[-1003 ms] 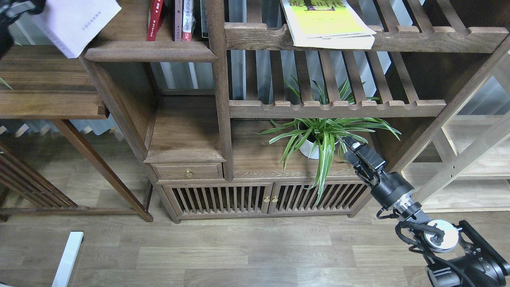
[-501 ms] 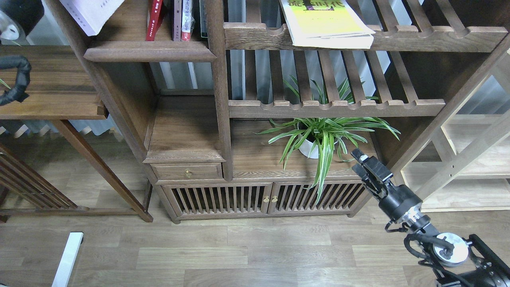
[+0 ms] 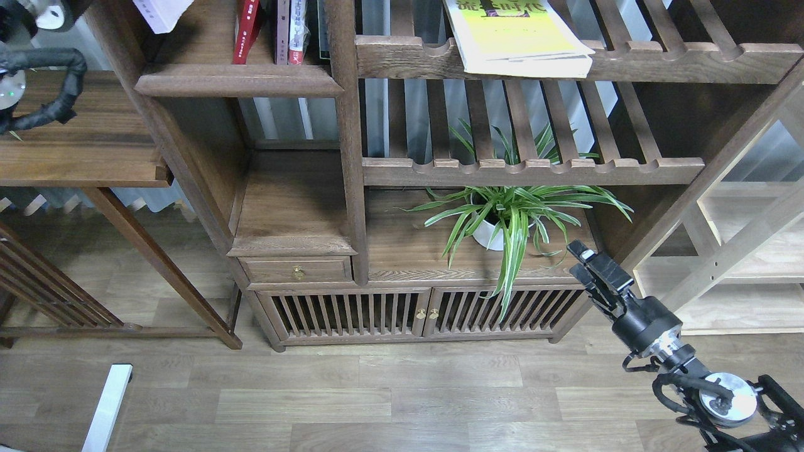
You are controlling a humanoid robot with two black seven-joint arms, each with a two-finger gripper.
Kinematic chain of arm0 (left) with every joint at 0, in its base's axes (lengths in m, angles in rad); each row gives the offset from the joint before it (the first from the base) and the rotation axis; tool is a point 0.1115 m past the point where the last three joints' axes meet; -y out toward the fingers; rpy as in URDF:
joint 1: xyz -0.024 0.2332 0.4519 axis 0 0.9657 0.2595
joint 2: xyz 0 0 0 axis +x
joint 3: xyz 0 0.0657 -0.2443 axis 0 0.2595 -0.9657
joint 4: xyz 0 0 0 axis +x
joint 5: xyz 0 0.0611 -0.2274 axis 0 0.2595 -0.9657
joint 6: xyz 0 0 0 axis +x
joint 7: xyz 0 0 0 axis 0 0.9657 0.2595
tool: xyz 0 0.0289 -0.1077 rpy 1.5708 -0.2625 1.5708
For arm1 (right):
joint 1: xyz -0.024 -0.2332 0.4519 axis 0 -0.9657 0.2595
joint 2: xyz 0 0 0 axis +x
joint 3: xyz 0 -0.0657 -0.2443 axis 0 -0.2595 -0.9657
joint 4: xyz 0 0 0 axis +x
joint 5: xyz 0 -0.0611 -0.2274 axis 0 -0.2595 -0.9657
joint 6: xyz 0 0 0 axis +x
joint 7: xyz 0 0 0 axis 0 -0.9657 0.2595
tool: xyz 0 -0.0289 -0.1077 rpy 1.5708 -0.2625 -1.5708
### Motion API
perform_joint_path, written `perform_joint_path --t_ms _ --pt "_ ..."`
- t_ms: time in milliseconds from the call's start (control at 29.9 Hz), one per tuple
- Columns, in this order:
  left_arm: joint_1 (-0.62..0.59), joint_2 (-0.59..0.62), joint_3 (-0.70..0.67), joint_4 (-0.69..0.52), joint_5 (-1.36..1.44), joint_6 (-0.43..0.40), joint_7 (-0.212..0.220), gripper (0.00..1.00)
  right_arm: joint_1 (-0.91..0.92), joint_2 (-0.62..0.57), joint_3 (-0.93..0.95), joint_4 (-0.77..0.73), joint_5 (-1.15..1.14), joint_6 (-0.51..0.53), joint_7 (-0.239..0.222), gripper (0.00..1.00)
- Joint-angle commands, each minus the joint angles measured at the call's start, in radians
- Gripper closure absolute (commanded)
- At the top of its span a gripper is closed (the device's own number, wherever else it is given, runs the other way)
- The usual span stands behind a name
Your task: Organize books on shelf
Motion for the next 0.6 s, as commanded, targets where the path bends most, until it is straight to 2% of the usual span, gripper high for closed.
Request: perform_joint_path --t_ms 0,334,568 --pt "-0.024 -0.006 0.029 0.032 0.003 -0.001 0.004 0.91 -0.001 0.000 0.007 0.002 0.000 0.000 -0.001 0.13" --pt "-0.125 -0.039 0.097 0.174 0.003 -0.008 0.005 0.88 -0.005 0.003 0.010 0.002 0.006 0.000 0.005 0.12" --pt "-0.207 -0.113 0.143 0.306 0.003 -0.032 0.005 0.87 -0.039 0.005 0.008 0.002 0.012 0.000 0.007 0.12"
